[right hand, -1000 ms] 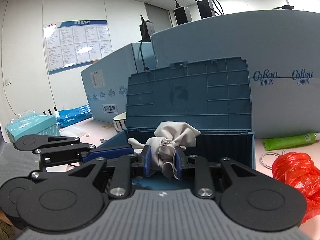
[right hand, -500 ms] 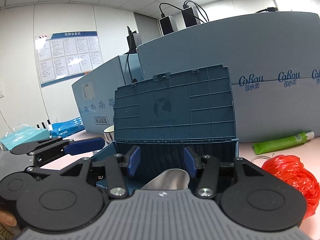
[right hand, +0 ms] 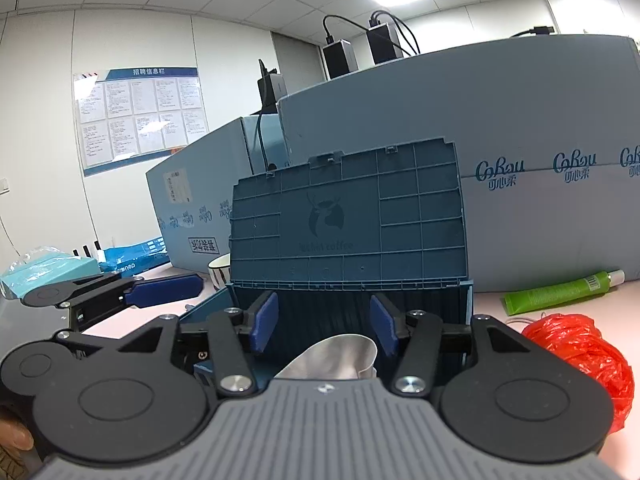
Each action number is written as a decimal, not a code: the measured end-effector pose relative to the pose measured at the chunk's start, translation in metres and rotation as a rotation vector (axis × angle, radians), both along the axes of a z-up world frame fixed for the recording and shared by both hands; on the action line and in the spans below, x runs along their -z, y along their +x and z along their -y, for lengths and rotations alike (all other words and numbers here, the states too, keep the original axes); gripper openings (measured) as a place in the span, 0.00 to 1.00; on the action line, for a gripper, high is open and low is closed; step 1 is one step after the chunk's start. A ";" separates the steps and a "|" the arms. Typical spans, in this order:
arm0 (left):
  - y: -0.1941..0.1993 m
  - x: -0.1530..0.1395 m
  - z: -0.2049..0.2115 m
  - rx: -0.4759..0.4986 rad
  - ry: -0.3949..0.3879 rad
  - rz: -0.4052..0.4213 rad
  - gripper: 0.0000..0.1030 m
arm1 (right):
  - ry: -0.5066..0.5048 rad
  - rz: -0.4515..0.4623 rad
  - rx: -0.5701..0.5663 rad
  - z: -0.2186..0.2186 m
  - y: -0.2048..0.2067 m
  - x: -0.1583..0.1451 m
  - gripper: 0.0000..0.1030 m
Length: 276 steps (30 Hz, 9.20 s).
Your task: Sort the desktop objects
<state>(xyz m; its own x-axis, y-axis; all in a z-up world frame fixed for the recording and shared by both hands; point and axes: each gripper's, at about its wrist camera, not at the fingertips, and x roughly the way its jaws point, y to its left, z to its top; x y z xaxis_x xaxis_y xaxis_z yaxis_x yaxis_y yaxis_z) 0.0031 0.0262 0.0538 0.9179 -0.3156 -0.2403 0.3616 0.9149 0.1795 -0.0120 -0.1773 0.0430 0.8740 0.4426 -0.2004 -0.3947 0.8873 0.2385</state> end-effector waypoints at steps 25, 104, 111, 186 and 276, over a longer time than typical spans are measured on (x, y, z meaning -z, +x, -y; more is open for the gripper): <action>-0.046 -0.006 0.023 -0.088 0.032 0.054 0.99 | -0.017 0.175 0.026 -0.004 -0.044 -0.001 1.00; -0.045 0.044 0.151 -0.062 0.005 -0.274 0.99 | -0.066 -0.183 0.237 0.101 0.001 0.040 0.69; -0.042 0.045 0.147 -0.069 -0.024 -0.306 0.99 | -0.014 -0.224 0.250 0.112 -0.005 0.042 0.48; -0.104 0.048 0.182 0.300 0.092 -0.236 0.99 | 0.299 -0.163 0.092 0.215 -0.114 0.043 1.00; -0.081 0.052 0.136 0.316 0.173 -0.277 0.99 | 0.199 -0.267 0.022 0.188 -0.095 0.047 1.00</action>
